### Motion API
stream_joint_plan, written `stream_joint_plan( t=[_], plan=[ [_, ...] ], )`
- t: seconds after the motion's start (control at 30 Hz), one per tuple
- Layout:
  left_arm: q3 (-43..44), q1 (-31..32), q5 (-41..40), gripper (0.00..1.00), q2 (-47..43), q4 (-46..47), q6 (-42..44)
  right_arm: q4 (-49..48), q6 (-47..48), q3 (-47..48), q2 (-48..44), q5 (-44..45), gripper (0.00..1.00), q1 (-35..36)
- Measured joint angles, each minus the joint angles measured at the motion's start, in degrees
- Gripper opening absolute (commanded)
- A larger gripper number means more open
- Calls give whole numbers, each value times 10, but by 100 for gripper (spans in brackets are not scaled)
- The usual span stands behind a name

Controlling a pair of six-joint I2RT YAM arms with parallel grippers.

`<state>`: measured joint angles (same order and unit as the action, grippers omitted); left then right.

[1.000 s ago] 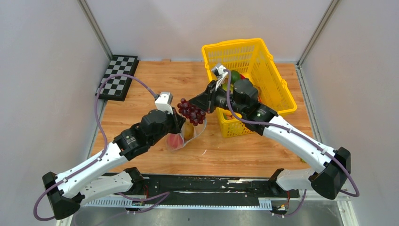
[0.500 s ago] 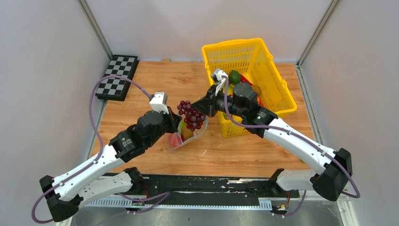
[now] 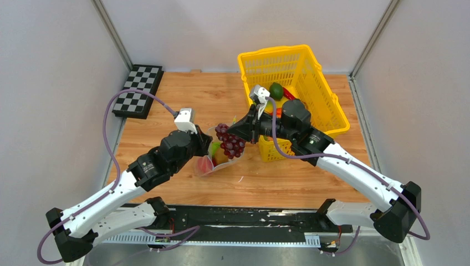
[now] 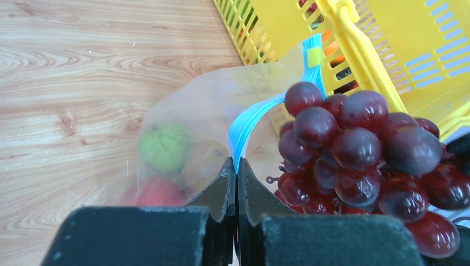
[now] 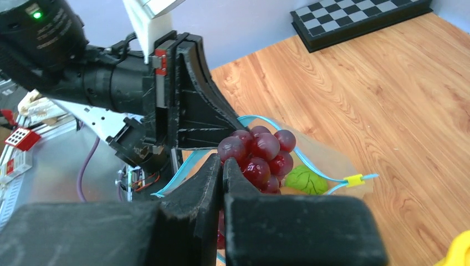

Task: Place the food in the zip-top bag and seal the zipper
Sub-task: Place the fake fruit in the zipper food storage bag.

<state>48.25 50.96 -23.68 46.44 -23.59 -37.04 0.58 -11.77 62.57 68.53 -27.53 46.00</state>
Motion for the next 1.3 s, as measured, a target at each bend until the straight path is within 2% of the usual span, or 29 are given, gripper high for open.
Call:
stream_joint_plan(
  t=[0.2,0.53,0.93,1.3],
  plan=[
    [0,-1,0,0,0,0,-2,13,26,0,-2,-37,0,0],
    [0,-2,10,0,0,1,-2,38,33,2,33,-38,0,0],
    [0,-2,11,0,-3,2,-3,56,14,16,47,57,0,8],
    [-23,-2,-23,0,-44,2,-22,33,-12,18,97,111,2,73]
  ],
)
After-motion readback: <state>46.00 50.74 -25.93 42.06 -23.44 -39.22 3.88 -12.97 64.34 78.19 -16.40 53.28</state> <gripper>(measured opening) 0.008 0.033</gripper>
